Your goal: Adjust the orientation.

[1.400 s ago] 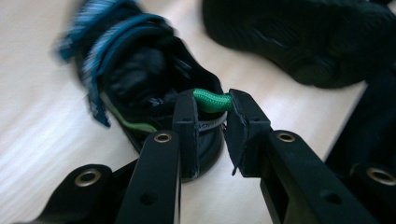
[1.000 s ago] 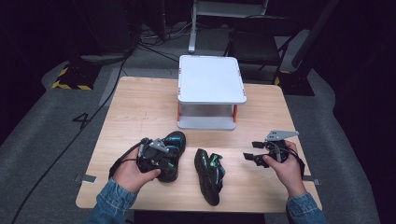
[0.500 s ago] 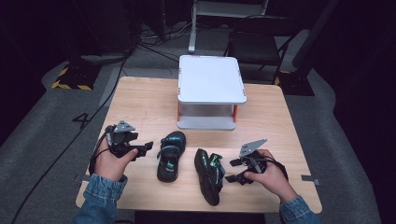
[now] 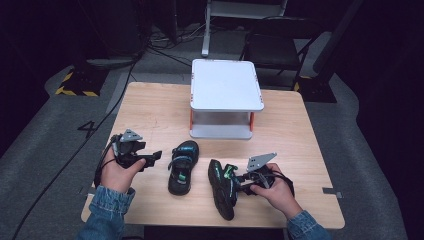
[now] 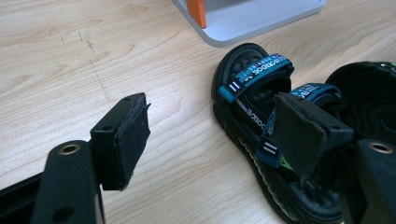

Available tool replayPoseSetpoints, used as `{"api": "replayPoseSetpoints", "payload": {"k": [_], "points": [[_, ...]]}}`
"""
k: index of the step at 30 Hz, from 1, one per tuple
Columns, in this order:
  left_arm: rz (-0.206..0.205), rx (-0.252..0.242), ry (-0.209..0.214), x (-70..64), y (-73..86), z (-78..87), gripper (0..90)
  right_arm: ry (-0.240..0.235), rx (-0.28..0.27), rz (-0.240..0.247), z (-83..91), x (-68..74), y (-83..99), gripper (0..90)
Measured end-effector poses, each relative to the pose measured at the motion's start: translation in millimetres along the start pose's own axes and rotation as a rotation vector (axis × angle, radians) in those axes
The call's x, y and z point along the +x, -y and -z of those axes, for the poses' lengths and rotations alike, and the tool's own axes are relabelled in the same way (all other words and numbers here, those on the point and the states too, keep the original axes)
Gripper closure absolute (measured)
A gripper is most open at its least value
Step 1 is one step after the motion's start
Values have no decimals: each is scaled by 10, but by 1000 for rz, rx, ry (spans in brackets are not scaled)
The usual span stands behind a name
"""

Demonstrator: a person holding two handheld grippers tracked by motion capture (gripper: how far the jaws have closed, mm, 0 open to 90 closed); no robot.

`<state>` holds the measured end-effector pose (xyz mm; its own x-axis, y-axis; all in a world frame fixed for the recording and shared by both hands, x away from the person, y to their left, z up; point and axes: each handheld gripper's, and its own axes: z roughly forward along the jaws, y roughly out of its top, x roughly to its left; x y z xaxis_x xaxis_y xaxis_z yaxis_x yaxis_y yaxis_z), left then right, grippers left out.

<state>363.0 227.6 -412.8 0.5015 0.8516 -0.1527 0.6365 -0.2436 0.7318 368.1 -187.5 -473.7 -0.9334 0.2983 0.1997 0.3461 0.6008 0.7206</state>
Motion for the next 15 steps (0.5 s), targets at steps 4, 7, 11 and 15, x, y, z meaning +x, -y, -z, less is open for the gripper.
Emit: {"api": "replayPoseSetpoints", "payload": {"k": [4,7,11,15], "points": [[7,-2,-7,23,18,6,283,63,-68,27,145,-2,-60,652],[7,-2,-6,19,23,-3,283,124,-92,18,300,-42,-50,654],[6,1,-5,11,25,-18,283,231,-101,-2,504,-108,-11,653],[1,11,-8,19,25,-34,282,259,-92,2,500,-84,-28,646]]}}
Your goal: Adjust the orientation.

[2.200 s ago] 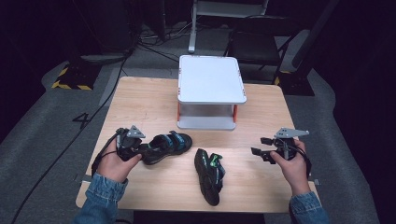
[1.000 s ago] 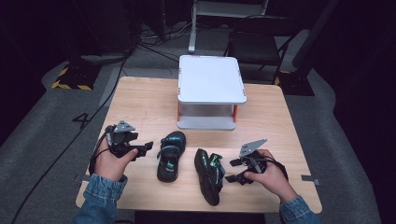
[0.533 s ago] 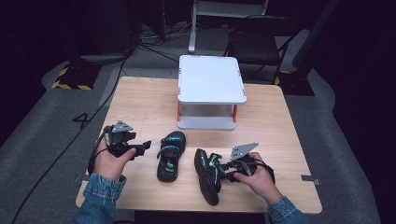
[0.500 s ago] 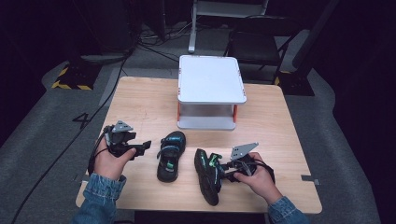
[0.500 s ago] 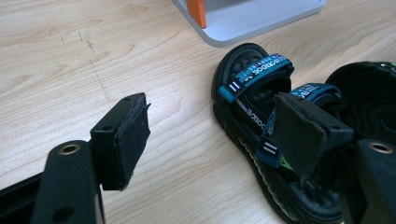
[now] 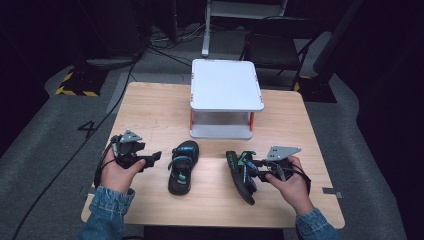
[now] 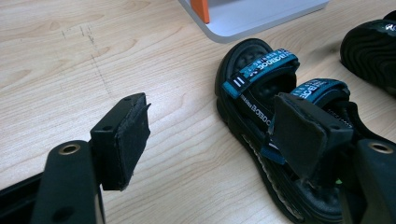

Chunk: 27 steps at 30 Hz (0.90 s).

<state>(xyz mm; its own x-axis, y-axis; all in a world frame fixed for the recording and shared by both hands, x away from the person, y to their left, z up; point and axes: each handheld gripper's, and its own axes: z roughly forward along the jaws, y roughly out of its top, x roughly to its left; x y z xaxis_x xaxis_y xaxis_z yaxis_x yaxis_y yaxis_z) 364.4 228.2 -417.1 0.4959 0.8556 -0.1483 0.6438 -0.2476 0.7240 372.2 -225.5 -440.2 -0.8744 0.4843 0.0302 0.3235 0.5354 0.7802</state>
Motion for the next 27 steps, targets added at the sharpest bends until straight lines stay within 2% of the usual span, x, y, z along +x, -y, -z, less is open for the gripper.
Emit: {"api": "replayPoseSetpoints", "payload": {"k": [2,3,4,5,6,7,9,11,13,17,18,20,22,23,24,25,26,27], "points": [[0,-1,3,0,8,-15,282,-32,-4,14,-68,63,-29,639],[0,-1,3,0,8,-15,282,-32,-4,14,-68,63,-29,639],[2,3,3,-3,21,-12,281,-71,0,47,-180,172,-78,626],[2,3,3,-3,21,-12,281,-71,0,47,-180,172,-78,626],[4,1,2,3,35,0,281,-84,-2,74,-292,259,-110,622],[14,-2,0,3,49,11,281,-85,0,80,-328,283,-122,615],[6,2,-1,14,55,23,281,-88,5,87,-379,311,-142,613],[14,4,-6,38,95,55,281,-111,10,86,-480,356,-171,550],[21,1,-11,51,116,69,281,-107,18,113,-532,392,-200,545],[33,-2,-14,57,159,99,281,-117,39,142,-579,419,-243,501],[33,1,-16,66,184,122,281,-175,16,123,-587,434,-286,376],[39,1,-23,80,214,152,280,-169,5,149,-522,445,-366,378],[37,0,-32,102,242,184,280,-199,-42,135,-445,428,-434,375],[37,0,-32,102,242,184,280,-199,-42,135,-445,428,-434,375],[54,-3,-40,107,278,212,280,-195,-97,116,-381,380,-482,386],[54,-3,-40,107,278,212,280,-195,-97,116,-381,380,-482,386],[63,-2,-43,106,307,232,280,-111,-127,105,-347,295,-512,410],[61,1,-44,109,316,241,280,-64,-128,90,-346,239,-521,433]]}}
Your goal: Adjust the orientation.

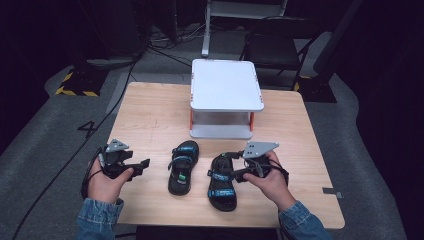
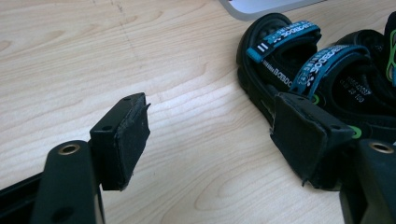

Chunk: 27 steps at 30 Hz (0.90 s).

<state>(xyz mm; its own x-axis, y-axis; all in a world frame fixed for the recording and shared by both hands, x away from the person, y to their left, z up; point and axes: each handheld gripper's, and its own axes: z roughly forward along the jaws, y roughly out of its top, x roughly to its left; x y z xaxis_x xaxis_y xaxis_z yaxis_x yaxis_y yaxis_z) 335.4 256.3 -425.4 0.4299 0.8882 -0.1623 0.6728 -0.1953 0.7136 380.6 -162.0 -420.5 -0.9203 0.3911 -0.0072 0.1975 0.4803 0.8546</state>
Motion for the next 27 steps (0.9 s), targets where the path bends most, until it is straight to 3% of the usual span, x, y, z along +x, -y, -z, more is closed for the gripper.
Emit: {"api": "replayPoseSetpoints", "payload": {"k": [2,8,9,10,11,13,16,20,24,27], "points": [[-1,-1,-5,2,14,8,280,56,8,-7,-33,-110,5,487],[5,12,-9,14,71,20,278,71,53,30,-209,-216,35,579],[9,20,-9,18,84,11,277,74,47,36,-236,-229,46,670],[9,20,-9,18,84,11,277,74,47,36,-236,-229,46,670],[9,19,-12,21,87,4,277,50,34,27,-226,-238,47,768],[9,25,-6,16,85,-19,277,61,46,37,-206,-237,39,828],[1,27,-3,9,72,-35,277,77,53,44,-165,-233,34,849],[-7,23,11,-17,15,-73,277,73,84,33,29,-234,15,856],[-31,17,36,-53,-112,-161,275,66,183,31,370,-184,19,856],[-44,12,49,-75,-186,-218,274,34,249,3,620,-128,68,857]]}}
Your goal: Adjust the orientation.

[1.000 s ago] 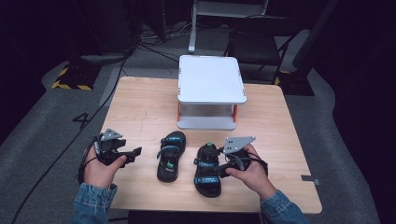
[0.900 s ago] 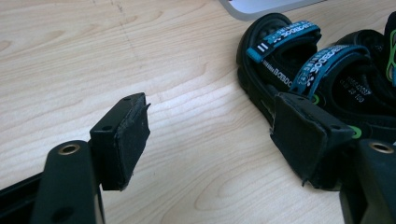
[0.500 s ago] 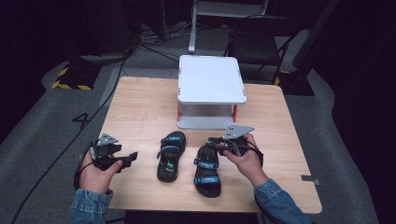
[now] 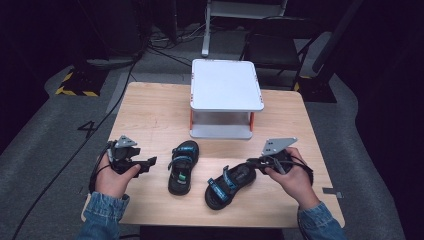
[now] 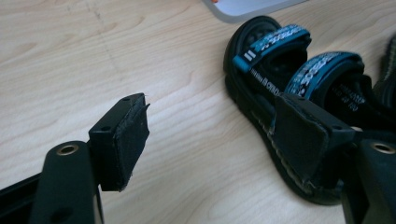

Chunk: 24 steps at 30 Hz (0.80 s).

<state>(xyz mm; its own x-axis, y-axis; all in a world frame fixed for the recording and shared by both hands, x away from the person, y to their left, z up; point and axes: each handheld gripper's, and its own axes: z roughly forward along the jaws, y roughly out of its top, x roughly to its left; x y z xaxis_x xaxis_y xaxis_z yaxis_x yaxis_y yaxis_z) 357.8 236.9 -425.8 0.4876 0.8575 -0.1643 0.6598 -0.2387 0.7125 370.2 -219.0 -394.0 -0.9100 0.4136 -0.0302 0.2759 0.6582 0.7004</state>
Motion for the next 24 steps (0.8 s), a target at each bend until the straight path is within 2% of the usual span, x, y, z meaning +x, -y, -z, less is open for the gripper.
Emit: {"api": "replayPoseSetpoints", "payload": {"k": [1,2,3,4,6,7,9,11,13,15,16,18,19,20,21,22,23,24], "points": [[0,0,0,0,0,0,274,0,0,0,0,0,0,857],[-1,-4,7,-8,-27,-24,274,-21,14,-14,40,10,29,857],[-9,-1,12,-16,-53,-48,273,-51,95,-35,119,48,96,857],[-22,2,22,-43,-100,-93,273,-81,140,-45,147,67,143,857],[-42,6,33,-68,-146,-137,272,-133,189,-55,170,98,207,859],[-42,6,33,-68,-146,-137,272,-133,189,-55,170,98,207,859],[-46,5,43,-83,-172,-168,271,-204,211,-60,192,151,244,859],[-44,5,49,-94,-188,-200,271,-206,215,-54,197,167,241,859],[-55,13,50,-91,-201,-230,271,-160,213,-52,163,167,246,854],[-55,13,49,-91,-201,-232,270,-157,201,-60,156,156,251,848],[-54,13,48,-91,-201,-231,269,-116,177,-45,163,138,248,737],[-46,9,45,-84,-191,-222,269,-42,143,-25,166,127,227,577],[-46,9,45,-84,-191,-222,269,-42,143,-25,166,127,227,577],[-36,10,44,-83,-174,-214,269,26,113,7,145,120,197,455],[-39,10,40,-79,-167,-209,269,53,101,33,111,119,175,437],[-39,10,40,-79,-167,-209,269,61,99,53,66,124,158,435],[-39,10,38,-78,-160,-204,269,61,99,53,66,124,158,435],[-37,15,35,-75,-130,-188,269,45,115,90,-56,141,119,431]]}}
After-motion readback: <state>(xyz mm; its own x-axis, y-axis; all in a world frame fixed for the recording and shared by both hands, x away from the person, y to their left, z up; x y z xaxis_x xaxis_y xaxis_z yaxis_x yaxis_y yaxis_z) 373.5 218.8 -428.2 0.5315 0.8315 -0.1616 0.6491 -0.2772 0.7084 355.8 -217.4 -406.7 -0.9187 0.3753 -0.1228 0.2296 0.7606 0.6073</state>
